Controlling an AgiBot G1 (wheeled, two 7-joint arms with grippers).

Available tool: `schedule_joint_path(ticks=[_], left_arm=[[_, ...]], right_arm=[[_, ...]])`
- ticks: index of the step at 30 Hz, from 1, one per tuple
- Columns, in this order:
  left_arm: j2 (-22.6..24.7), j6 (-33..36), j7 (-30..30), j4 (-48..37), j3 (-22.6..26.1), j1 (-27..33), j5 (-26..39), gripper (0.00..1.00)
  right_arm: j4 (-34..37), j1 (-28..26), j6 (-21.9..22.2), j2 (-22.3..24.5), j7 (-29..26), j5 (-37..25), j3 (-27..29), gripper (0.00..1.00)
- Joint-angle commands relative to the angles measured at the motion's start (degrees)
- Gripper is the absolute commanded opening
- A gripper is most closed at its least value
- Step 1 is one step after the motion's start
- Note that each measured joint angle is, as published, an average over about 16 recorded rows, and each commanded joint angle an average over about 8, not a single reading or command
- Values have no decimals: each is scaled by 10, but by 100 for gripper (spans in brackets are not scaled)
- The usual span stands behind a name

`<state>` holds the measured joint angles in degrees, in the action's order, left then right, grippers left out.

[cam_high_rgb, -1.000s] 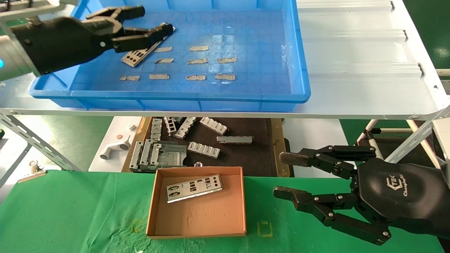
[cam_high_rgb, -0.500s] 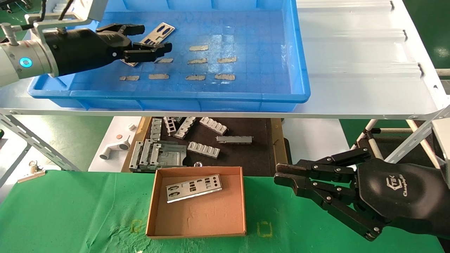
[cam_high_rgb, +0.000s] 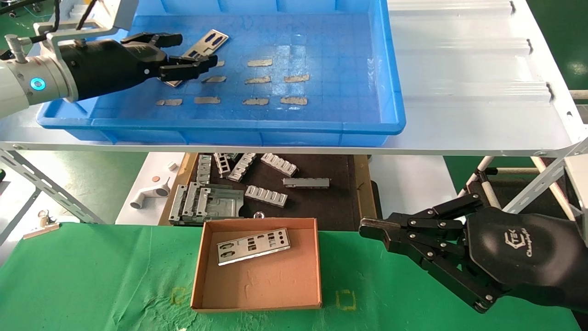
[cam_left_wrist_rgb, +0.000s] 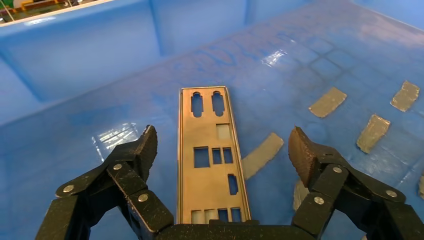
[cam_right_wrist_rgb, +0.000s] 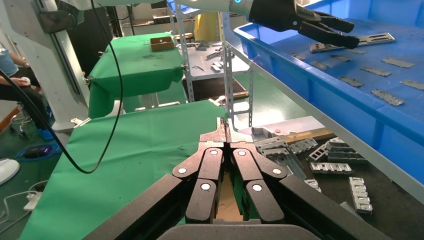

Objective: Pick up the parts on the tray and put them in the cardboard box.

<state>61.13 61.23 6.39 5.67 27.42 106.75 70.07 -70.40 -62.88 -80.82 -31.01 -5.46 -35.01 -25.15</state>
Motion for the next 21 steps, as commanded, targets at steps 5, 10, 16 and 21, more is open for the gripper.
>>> schedule_joint_path(ticks=[5, 10, 16, 21], left_arm=[[4, 1, 11, -19, -2, 5, -2, 0], [8, -2, 14, -31, -3, 7, -3, 0], [10, -8, 17, -41, -3, 10, -4, 0], [11, -11, 19, -46, -4, 12, -5, 0]], right_arm=[[0, 0, 0, 0, 0, 0, 0, 0], [0, 0, 0, 0, 0, 0, 0, 0], [0, 0, 0, 0, 0, 0, 0, 0], [0, 0, 0, 0, 0, 0, 0, 0]])
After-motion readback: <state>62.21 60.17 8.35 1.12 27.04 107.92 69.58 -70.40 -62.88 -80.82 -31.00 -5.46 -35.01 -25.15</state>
